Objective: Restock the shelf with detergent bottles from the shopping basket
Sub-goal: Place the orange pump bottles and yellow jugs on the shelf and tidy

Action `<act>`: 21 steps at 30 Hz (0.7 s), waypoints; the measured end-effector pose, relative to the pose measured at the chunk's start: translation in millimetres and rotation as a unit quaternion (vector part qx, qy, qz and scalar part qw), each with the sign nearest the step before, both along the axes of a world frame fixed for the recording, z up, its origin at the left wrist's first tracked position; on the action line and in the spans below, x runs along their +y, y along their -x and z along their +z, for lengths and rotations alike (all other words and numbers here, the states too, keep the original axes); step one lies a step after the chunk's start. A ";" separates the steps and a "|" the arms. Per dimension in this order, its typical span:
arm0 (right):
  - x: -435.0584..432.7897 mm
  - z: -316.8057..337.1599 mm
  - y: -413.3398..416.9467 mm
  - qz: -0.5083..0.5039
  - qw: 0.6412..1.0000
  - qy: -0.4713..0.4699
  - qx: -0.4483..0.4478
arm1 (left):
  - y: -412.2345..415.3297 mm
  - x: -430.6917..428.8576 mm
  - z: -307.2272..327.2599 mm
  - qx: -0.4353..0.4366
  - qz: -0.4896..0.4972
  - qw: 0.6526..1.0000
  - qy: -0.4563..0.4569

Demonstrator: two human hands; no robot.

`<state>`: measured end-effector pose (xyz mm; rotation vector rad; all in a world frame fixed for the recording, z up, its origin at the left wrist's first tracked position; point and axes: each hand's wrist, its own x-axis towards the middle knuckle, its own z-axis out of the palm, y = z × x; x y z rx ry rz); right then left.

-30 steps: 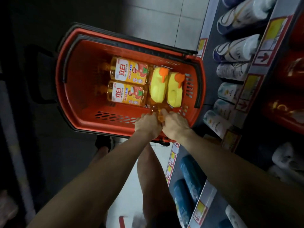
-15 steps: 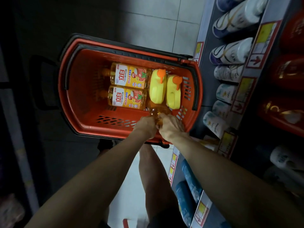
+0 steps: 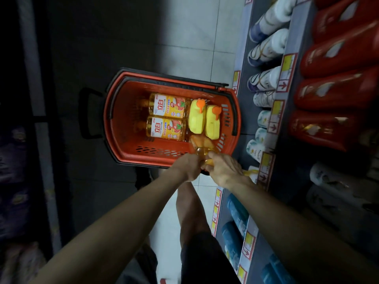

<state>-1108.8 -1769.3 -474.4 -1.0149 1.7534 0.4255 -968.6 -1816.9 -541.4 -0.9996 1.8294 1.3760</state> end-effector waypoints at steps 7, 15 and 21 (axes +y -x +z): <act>-23.4 95.9 -0.3 0.033 0.999 0.016 -0.008 | -13.2 -31.0 103.8 0.063 -0.030 0.998 -0.007; -27.5 230.1 -22.4 0.074 0.991 0.115 0.003 | -47.6 -63.9 245.4 0.103 0.034 0.993 -0.041; -50.3 345.8 -45.1 0.146 0.973 0.176 0.044 | -81.8 -86.0 356.8 0.188 0.123 0.972 -0.064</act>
